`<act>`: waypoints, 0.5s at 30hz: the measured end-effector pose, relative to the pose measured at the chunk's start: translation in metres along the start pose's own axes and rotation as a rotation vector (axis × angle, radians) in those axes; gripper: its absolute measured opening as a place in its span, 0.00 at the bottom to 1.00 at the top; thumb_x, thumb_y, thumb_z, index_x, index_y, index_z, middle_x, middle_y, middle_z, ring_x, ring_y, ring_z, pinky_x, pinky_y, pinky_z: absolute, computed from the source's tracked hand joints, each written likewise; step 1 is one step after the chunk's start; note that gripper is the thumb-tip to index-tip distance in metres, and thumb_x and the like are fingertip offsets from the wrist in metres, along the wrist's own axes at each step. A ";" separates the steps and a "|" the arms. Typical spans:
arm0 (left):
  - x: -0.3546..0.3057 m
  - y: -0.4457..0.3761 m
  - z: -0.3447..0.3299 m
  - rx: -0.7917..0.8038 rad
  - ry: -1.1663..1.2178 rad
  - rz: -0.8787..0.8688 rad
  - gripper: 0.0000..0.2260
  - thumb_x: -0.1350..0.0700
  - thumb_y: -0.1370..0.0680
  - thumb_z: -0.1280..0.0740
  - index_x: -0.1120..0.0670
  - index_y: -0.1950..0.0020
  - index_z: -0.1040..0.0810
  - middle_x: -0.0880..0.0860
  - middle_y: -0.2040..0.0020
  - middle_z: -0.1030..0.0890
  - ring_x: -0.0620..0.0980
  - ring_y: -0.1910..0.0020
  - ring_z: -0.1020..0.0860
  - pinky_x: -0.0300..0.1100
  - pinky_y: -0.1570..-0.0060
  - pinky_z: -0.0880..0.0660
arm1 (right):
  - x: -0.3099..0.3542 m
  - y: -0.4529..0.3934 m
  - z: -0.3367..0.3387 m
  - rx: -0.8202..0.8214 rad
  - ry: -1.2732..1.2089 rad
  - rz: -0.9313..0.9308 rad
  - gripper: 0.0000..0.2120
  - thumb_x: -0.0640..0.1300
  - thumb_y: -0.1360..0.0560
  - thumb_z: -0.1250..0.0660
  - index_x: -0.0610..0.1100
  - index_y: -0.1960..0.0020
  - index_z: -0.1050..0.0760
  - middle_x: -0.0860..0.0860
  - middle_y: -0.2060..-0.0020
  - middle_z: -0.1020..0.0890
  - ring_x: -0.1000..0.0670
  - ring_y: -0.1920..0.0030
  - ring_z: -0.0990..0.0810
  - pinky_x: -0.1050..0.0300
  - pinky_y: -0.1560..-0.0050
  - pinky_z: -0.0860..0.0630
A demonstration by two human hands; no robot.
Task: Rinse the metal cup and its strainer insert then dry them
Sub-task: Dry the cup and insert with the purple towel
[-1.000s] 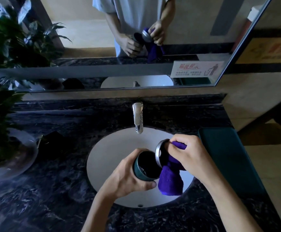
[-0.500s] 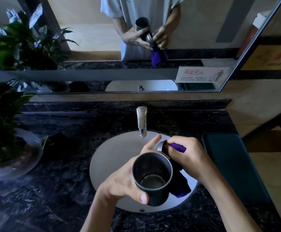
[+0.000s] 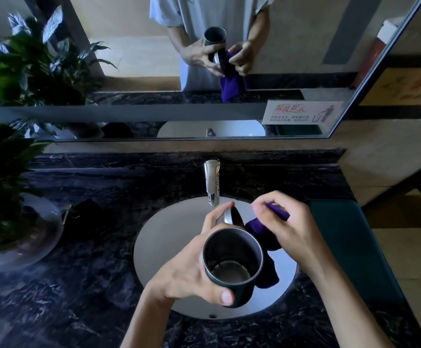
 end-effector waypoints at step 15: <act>0.006 0.001 0.052 -0.311 -0.398 -0.033 0.32 0.38 0.39 0.21 0.37 0.36 0.25 0.37 0.22 0.56 0.53 0.17 0.57 0.27 0.26 0.43 | 0.010 0.017 0.049 -0.311 -0.671 -0.093 0.35 0.72 0.41 0.25 0.43 0.51 0.18 0.42 0.52 0.15 0.44 0.51 0.17 0.42 0.42 0.22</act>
Point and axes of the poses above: each hand's wrist, its own y-axis away from the middle knuckle, its own z-axis out of the back of the hand, x = y × z, the point moved 10 cm from there along -y, towards the middle knuckle
